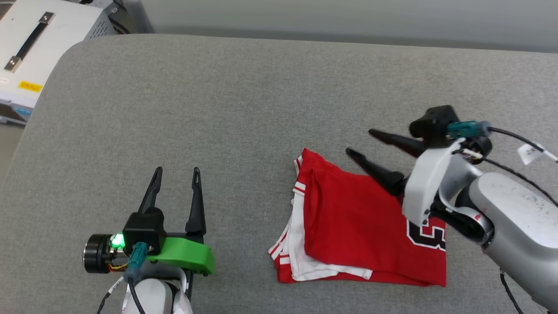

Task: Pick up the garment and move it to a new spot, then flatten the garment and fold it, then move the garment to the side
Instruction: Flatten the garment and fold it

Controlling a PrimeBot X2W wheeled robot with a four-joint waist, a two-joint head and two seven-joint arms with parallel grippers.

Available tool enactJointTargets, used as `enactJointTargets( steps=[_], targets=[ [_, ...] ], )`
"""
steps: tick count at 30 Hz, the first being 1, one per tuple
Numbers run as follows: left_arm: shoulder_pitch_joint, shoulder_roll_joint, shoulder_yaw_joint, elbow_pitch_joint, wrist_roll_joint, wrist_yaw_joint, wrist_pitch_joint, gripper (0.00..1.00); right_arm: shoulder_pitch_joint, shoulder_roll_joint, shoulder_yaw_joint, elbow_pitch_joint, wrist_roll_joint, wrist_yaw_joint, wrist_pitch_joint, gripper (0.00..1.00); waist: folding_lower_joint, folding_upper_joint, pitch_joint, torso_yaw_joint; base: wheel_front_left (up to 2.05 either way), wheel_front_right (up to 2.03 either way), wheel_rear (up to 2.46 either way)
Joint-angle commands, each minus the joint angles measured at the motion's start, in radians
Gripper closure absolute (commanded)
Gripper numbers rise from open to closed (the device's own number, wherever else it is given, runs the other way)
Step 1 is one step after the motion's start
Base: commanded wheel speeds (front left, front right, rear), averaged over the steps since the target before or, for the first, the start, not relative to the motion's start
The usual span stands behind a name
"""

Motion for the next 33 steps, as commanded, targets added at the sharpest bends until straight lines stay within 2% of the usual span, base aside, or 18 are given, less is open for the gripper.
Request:
enactJointTargets(
  steps=[1,8,12,17,21,25,33],
  targets=[
    [0.014,-0.001,0.005,-0.002,0.005,-0.004,-0.006,0.0,0.029,-0.005,-0.045,0.008,-0.043,-0.001,-0.065,0.0,-0.0001,0.0,-0.038,-0.035,0.0,0.0,0.0],
    [0.047,0.003,0.015,-0.007,0.01,-0.007,-0.006,0.0,0.158,0.059,-0.322,0.074,-0.25,-0.001,-0.302,0.0,-0.0001,0.0,-0.083,-0.08,0.0,0.0,0.0],
    [0.067,0.006,0.021,-0.009,0.011,-0.009,-0.006,0.0,0.25,0.122,-0.492,0.073,-0.389,-0.001,-0.355,0.0,-0.0001,0.0,-0.1,-0.1,0.0,0.0,0.0],
    [0.086,0.008,0.027,-0.011,0.009,-0.011,-0.006,0.0,0.386,0.223,-0.686,0.007,-0.535,-0.001,-0.374,0.0,-0.0001,0.0,-0.113,-0.117,0.0,0.0,0.0],
    [0.103,0.008,0.03,-0.015,0.007,-0.011,-0.006,0.0,0.493,0.3,-0.776,-0.056,-0.609,-0.001,-0.376,0.0,-0.0001,0.0,-0.126,-0.123,0.0,0.0,0.0],
    [0.119,0.007,0.029,-0.013,0.005,-0.012,-0.006,0.0,0.586,0.355,-0.823,-0.101,-0.646,-0.001,-0.376,0.0,-0.0001,0.0,-0.136,-0.122,0.0,0.0,0.0],
    [0.141,0.006,0.029,-0.011,0.003,-0.015,-0.006,0.0,0.714,0.414,-0.867,-0.146,-0.681,-0.001,-0.377,0.0,-0.0001,0.0,-0.145,-0.109,0.0,0.0,0.0]
  ],
)
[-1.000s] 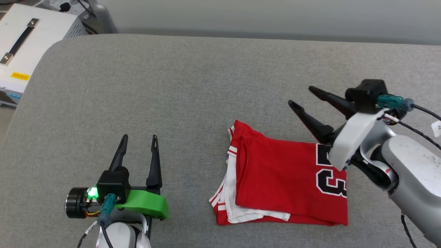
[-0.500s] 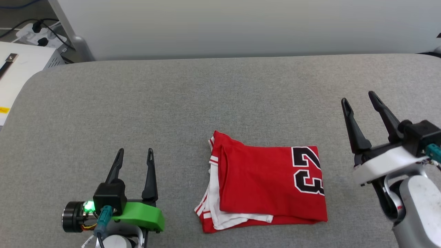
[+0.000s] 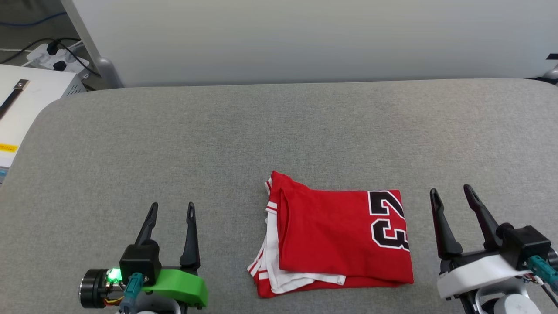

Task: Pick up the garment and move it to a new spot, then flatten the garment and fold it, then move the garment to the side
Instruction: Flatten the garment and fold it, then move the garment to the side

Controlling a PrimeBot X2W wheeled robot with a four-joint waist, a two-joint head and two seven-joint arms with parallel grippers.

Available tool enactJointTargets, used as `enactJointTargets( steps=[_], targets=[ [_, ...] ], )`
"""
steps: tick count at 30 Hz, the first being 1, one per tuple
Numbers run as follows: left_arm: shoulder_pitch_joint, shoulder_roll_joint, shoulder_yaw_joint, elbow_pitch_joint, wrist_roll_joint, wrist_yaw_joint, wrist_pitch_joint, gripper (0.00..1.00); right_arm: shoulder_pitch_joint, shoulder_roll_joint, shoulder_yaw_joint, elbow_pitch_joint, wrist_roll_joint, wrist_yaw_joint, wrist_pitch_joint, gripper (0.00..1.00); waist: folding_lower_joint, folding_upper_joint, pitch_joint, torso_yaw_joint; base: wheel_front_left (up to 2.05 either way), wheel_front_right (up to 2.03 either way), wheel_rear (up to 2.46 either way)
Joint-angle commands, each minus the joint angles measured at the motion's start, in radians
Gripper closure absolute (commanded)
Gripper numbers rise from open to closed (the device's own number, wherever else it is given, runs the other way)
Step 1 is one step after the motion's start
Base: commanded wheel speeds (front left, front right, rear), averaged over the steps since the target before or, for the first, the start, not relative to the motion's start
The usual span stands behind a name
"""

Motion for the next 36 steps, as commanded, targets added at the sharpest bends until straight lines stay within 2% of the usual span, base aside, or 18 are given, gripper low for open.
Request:
enactJointTargets(
  steps=[1,10,16,20,21,24,27,31,36],
  targets=[
    [0.021,0.003,-0.001,0.002,0.002,-0.006,-0.006,0.0,0.038,0.011,-0.004,-0.009,-0.014,-0.001,-0.006,0.0,0.0,0.0,0.001,0.008,0.0,0.0,0.0],
    [0.018,0.002,-0.001,0.008,0.003,-0.006,-0.006,0.0,0.052,0.021,-0.019,-0.01,-0.034,-0.001,-0.006,0.0,0.0,0.0,0.007,0.017,0.0,0.0,0.0],
    [0.01,0.001,-0.002,0.009,0.001,-0.005,-0.006,0.0,-0.027,-0.005,-0.03,-0.029,-0.063,-0.001,-0.006,0.0,0.0,0.0,0.017,0.021,0.0,0.0,0.0],
    [-0.006,-0.001,-0.009,0.011,0.0,-0.006,-0.006,0.0,-0.123,-0.059,-0.025,-0.032,-0.068,-0.001,0.001,0.0,0.0,0.0,0.029,0.029,0.0,0.0,0.0],
    [-0.016,-0.003,-0.011,0.011,-0.001,-0.004,-0.006,0.0,-0.213,-0.12,0.005,-0.023,-0.052,-0.001,0.078,0.0,0.0,0.0,0.042,0.032,0.0,0.0,0.0],
    [-0.021,-0.004,-0.01,0.01,-0.002,-0.001,-0.006,0.0,-0.288,-0.176,0.062,-0.004,0.02,-0.001,0.208,0.0,0.0,0.0,0.053,0.032,0.0,0.0,0.0],
    [-0.026,-0.005,-0.009,0.009,-0.003,0.0,-0.006,0.0,-0.348,-0.245,0.134,0.018,0.148,-0.001,0.403,0.0,0.0,0.0,0.063,0.035,0.0,0.0,0.0],
    [-0.037,-0.006,-0.01,0.009,-0.004,0.0,-0.006,0.0,-0.389,-0.338,0.208,0.035,0.301,-0.001,0.628,0.0,0.0,0.0,0.079,0.041,0.0,0.0,0.0],
    [-0.054,-0.008,-0.014,0.006,-0.005,-0.001,-0.006,0.0,-0.372,-0.42,0.28,0.049,0.465,-0.001,0.84,0.0,0.0,0.0,0.105,0.056,0.0,0.0,0.0]
  ],
)
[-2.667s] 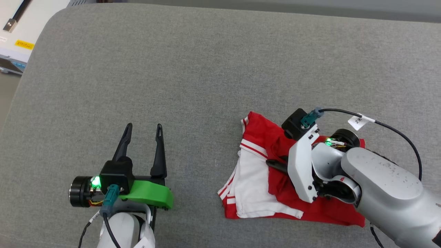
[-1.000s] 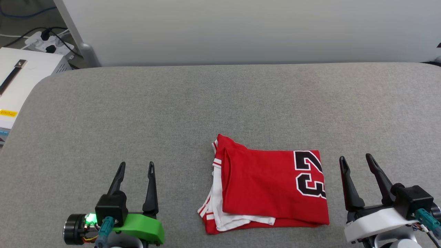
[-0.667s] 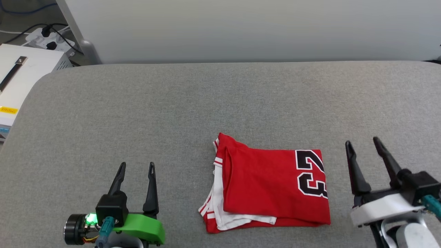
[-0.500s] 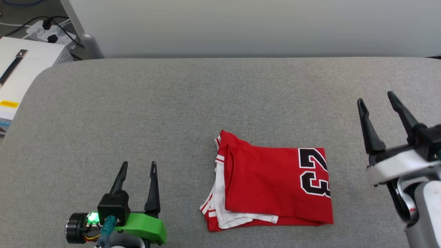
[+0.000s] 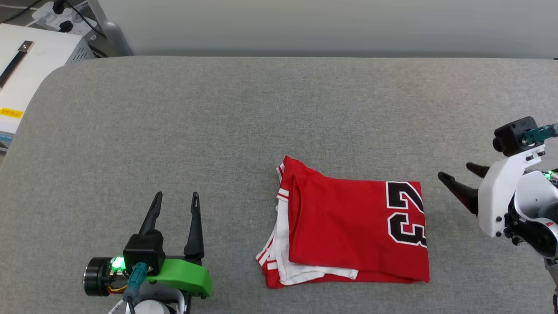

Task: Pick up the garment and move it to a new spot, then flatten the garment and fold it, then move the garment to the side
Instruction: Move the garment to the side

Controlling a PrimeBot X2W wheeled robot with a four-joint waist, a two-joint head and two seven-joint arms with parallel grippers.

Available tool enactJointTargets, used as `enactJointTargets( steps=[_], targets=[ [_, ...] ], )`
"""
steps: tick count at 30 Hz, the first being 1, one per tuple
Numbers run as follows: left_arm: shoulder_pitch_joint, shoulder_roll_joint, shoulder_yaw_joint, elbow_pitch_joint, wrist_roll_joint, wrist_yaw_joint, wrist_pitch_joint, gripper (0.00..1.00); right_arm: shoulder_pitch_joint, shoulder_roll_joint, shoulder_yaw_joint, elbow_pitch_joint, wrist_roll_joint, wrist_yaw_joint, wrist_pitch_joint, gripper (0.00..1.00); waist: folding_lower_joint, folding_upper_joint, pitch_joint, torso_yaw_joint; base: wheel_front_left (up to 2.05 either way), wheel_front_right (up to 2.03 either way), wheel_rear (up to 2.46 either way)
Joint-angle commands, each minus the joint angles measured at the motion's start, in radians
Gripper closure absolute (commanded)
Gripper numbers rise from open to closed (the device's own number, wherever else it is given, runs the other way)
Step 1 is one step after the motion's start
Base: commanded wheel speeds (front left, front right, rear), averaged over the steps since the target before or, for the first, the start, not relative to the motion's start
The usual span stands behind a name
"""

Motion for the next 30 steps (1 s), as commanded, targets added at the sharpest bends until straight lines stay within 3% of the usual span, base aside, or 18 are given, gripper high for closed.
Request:
enactJointTargets(
  steps=[1,8,19,20,21,22,30],
  targets=[
    [-0.024,-0.005,-0.003,-0.004,-0.005,-0.001,-0.006,0.0,0.015,-0.011,0.016,-0.001,0.036,-0.001,0.034,0.0,0.0,0.0,0.018,0.013,0.0,0.0,0.0],
    [-0.061,-0.007,-0.007,-0.006,-0.006,-0.003,-0.006,0.0,0.079,0.003,0.067,0.021,0.165,-0.001,0.119,0.0,0.0,0.0,0.073,0.041,0.0,0.0,0.0],
    [-0.114,-0.009,-0.017,0.008,-0.008,-0.005,-0.006,0.0,0.082,0.077,0.168,0.166,0.15,-0.001,0.029,0.0,0.0,0.0,0.127,0.074,0.0,0.0,0.0],
    [-0.114,-0.01,-0.017,0.01,-0.009,-0.004,-0.006,0.0,0.079,0.077,0.178,0.173,0.144,-0.001,0.009,0.15,0.0,0.0,0.125,0.074,0.0,0.0,0.0],
    [-0.113,-0.01,-0.017,0.012,-0.01,-0.004,-0.006,0.0,0.074,0.075,0.184,0.176,0.14,-0.001,-0.011,0.62,0.0,0.0,0.123,0.074,0.0,0.0,0.0],
    [-0.11,-0.01,-0.016,0.014,-0.012,-0.003,-0.006,0.0,0.067,0.072,0.186,0.178,0.133,-0.001,-0.042,1.0,0.0,0.0,0.118,0.073,0.0,0.0,0.0],
    [-0.082,-0.011,-0.016,0.027,-0.014,-0.003,-0.006,0.0,-0.012,0.041,0.219,0.111,0.057,-0.001,-0.213,1.0,0.0,0.0,0.062,0.044,0.0,0.0,0.0]
  ],
)
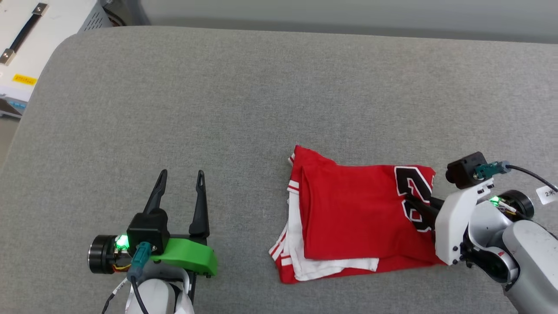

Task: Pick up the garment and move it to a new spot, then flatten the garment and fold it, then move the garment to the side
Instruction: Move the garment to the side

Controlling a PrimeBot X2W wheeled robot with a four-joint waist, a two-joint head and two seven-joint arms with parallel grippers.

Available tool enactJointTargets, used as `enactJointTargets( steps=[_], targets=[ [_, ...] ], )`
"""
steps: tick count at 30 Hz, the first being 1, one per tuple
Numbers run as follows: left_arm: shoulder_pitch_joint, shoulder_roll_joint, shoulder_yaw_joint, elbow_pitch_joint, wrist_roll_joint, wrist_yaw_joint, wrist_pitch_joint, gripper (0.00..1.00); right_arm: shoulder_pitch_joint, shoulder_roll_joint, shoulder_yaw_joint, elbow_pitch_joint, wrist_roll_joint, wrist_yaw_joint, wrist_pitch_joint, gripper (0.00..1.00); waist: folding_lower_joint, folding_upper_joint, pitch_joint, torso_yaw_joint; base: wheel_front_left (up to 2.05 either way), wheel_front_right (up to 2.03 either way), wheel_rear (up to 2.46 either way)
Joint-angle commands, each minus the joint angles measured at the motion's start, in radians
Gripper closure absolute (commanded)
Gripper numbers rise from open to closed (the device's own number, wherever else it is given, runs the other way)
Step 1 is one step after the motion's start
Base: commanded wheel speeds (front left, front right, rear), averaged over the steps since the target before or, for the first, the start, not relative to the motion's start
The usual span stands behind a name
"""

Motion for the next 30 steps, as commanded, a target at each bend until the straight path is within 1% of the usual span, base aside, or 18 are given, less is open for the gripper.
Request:
enactJointTargets(
  steps=[1,5,10,15,19,22,26,30],
  targets=[
    [0.014,-0.005,0.002,0.0,-0.007,-0.002,-0.006,0.0,-0.028,-0.008,0.006,-0.02,-0.015,-0.001,-0.014,1.0,0.0,0.0,-0.026,-0.025,0.0,0.0,0.0],
    [0.032,-0.005,0.007,-0.006,-0.006,-0.001,-0.006,0.0,-0.065,-0.047,0.034,-0.093,-0.058,-0.001,-0.015,1.0,0.0,0.0,-0.044,-0.076,0.0,0.0,0.0],
    [0.039,0.0,0.021,-0.02,-0.002,-0.002,-0.006,0.0,-0.101,-0.098,0.04,-0.17,-0.075,-0.001,0.016,1.0,0.0,0.0,-0.037,-0.169,0.0,0.0,0.0],
    [0.031,0.01,0.029,-0.043,0.011,-0.002,-0.006,0.0,-0.136,-0.14,0.016,-0.181,-0.073,-0.001,0.035,1.0,0.0,0.0,0.005,-0.268,0.0,0.0,0.0],
    [0.01,0.023,0.033,-0.059,0.021,-0.003,-0.006,0.0,-0.171,-0.177,-0.005,-0.159,-0.087,-0.001,0.039,1.0,0.0,0.0,0.059,-0.323,0.0,0.0,0.0],
    [-0.01,0.033,0.032,-0.068,0.029,-0.006,-0.006,0.0,-0.2,-0.185,-0.032,-0.122,-0.083,-0.001,0.025,1.0,0.0,0.0,0.097,-0.349,0.0,0.0,0.0],
    [-0.037,0.048,0.032,-0.086,0.04,-0.006,-0.006,0.0,-0.254,-0.214,-0.06,-0.041,-0.091,-0.001,0.007,1.0,0.0,0.0,0.152,-0.366,0.0,0.0,0.0],
    [-0.064,0.068,0.037,-0.112,0.045,-0.007,-0.006,0.0,-0.319,-0.252,-0.063,0.055,-0.109,-0.001,-0.005,1.0,0.0,0.0,0.208,-0.371,0.0,0.0,0.0]
  ],
)
